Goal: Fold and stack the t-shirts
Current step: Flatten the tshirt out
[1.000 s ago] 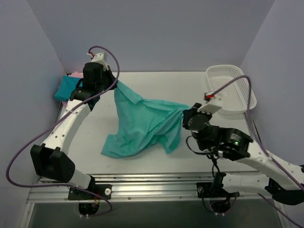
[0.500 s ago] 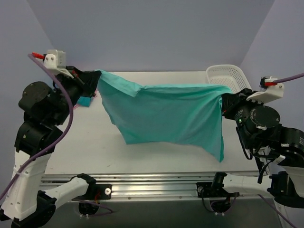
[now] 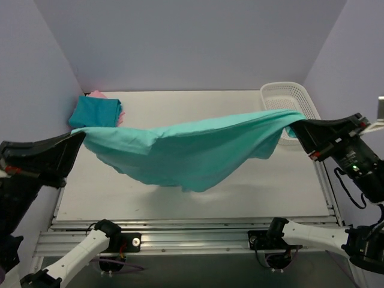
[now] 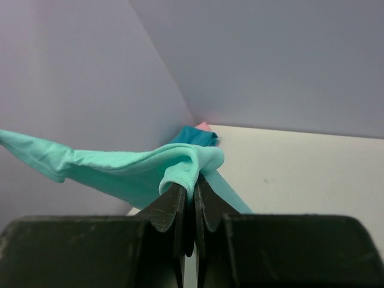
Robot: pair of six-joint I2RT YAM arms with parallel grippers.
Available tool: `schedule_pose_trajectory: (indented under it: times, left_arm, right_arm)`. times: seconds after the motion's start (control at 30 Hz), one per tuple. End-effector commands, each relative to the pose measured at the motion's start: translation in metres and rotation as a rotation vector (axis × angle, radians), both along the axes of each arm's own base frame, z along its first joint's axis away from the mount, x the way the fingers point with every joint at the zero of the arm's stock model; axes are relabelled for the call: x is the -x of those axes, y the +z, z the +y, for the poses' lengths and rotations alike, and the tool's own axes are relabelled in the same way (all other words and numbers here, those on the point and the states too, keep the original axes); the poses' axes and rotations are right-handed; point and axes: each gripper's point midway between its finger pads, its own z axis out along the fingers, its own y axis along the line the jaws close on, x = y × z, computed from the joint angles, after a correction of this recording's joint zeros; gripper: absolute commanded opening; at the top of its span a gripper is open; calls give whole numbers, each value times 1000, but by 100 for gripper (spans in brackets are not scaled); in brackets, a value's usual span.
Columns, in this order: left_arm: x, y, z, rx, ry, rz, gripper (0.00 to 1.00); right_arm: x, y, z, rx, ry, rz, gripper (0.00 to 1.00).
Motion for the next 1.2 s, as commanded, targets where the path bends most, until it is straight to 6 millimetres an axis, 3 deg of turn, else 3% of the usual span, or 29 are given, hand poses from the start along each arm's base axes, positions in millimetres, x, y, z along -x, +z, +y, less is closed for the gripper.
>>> schedule_pose_trajectory:
  times: [0.0, 0.03, 0.17, 0.27, 0.4, 0.43, 0.5, 0.53, 0.63, 0.7, 0.73, 0.8, 0.83, 0.87, 0.9, 0.93, 0.97, 1.0, 1.03, 1.07, 1.1, 1.13, 1.17]
  left_arm:
    - [39, 19, 9, 55, -58, -106, 2]
    - [44, 22, 10, 57, -64, -118, 2]
    - [61, 38, 12, 61, -58, -191, 2]
    - [45, 42, 14, 49, 38, -184, 2]
    - [-22, 24, 0, -1, 85, -48, 2]
    - [-42, 12, -2, -11, 102, 1, 2]
    - [-82, -9, -5, -25, 147, 85, 2]
    - [-96, -19, -9, -34, 148, 115, 2]
    - [-157, -64, -29, -67, 135, 231, 2]
    - [-202, -113, -39, -101, 152, 355, 2]
    - [-219, -126, -41, -103, 164, 371, 2]
    - [-260, -187, -48, -144, 180, 500, 2]
    - [-274, -196, -54, -142, 172, 484, 2]
    - [-286, -211, -58, -148, 162, 496, 2]
    - [-308, -255, -63, -180, 152, 573, 2]
    - [-323, -267, -65, -186, 154, 575, 2]
    - [-336, -282, -66, -196, 157, 601, 2]
    - [-365, -315, -68, -234, 167, 657, 2]
    - [-382, -332, -67, -254, 179, 689, 2]
    - [-398, -347, -67, -272, 187, 719, 2]
    - [-434, -366, -71, -297, 197, 741, 2]
    - [-449, -385, -66, -311, 205, 804, 2]
    - [-466, -391, -67, -306, 204, 817, 8]
  right_arm:
    - [37, 46, -22, -149, 105, -162, 0]
    - [41, 50, -34, -167, 73, -180, 0]
    - [48, 56, -49, -190, 37, -206, 0]
    - [31, 45, -59, -190, -70, -151, 0]
    - [-18, 5, -84, -140, -406, 12, 0]
    - [-32, -13, -77, -82, -454, 56, 0]
    - [-47, -33, -81, -49, -579, 117, 0]
    - [-60, -55, -71, 20, -619, 152, 0]
    - [-81, -90, -62, 93, -760, 204, 0]
    - [-94, -125, -51, 155, -823, 244, 0]
    - [-104, -141, -46, 196, -875, 256, 0]
    - [-128, -194, -25, 291, -908, 311, 0]
    - [-143, -219, -23, 320, -903, 365, 0]
    - [-153, -257, -22, 381, -900, 420, 0]
    - [-164, -280, -21, 399, -897, 462, 0]
    - [-185, -302, -15, 397, -897, 490, 0]
    - [-200, -322, -30, 390, -927, 537, 0]
    - [-219, -348, -33, 403, -953, 571, 0]
    - [-231, -359, -40, 401, -976, 592, 0]
    - [-247, -369, -62, 394, -1031, 621, 0]
    - [-273, -387, -59, 403, -1025, 658, 0]
    - [-288, -396, -66, 415, -1051, 677, 0]
    - [-302, -401, -72, 409, -1083, 703, 0]
